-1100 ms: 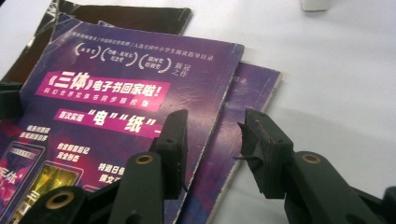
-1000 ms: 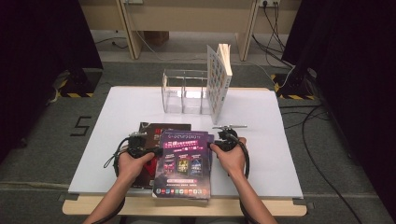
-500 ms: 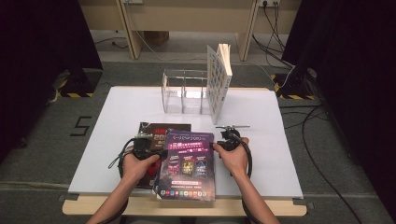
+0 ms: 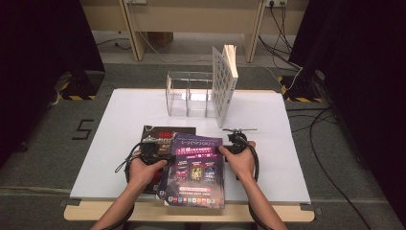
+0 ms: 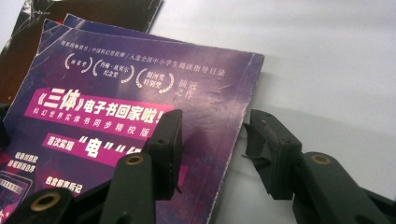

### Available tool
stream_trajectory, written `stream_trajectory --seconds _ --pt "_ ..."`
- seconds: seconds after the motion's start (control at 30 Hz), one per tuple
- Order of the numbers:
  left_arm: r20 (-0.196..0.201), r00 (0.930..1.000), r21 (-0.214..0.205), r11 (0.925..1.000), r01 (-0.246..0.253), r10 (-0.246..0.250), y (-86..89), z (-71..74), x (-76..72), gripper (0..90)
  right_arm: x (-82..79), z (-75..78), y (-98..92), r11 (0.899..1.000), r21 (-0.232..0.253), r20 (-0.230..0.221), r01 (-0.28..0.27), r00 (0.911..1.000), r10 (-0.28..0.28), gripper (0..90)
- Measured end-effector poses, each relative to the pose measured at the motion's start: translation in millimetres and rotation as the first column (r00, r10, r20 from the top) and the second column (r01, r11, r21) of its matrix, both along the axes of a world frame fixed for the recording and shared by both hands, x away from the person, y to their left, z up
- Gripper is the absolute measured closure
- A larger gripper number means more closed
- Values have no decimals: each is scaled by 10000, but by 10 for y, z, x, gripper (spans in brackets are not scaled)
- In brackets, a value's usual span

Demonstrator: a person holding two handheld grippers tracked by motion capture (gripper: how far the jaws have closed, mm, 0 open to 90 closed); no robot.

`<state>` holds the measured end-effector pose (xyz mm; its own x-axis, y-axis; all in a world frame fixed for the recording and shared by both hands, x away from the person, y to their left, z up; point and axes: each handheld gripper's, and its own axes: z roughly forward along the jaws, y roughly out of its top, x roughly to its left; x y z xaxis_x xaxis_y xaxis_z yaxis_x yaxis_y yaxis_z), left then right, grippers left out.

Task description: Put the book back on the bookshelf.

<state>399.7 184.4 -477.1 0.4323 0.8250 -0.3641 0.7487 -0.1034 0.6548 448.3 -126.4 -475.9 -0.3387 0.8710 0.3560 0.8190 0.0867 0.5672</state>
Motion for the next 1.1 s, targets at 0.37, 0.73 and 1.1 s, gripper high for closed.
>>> stream_trajectory --seconds 0.37,0.73,1.1 --pt "13 10000 58 10000 -57 57 -40 -1 25 687 113 -16 -10 9999 147 -150 -30 9999 32 517" --pt "28 10000 195 9998 -94 94 -57 4 51 685 251 -8 -6 9994 279 -355 226 9991 -216 516" --pt "-23 10000 283 9996 -81 81 -77 12 81 688 364 -4 -12 9985 400 -477 378 9982 -359 510"
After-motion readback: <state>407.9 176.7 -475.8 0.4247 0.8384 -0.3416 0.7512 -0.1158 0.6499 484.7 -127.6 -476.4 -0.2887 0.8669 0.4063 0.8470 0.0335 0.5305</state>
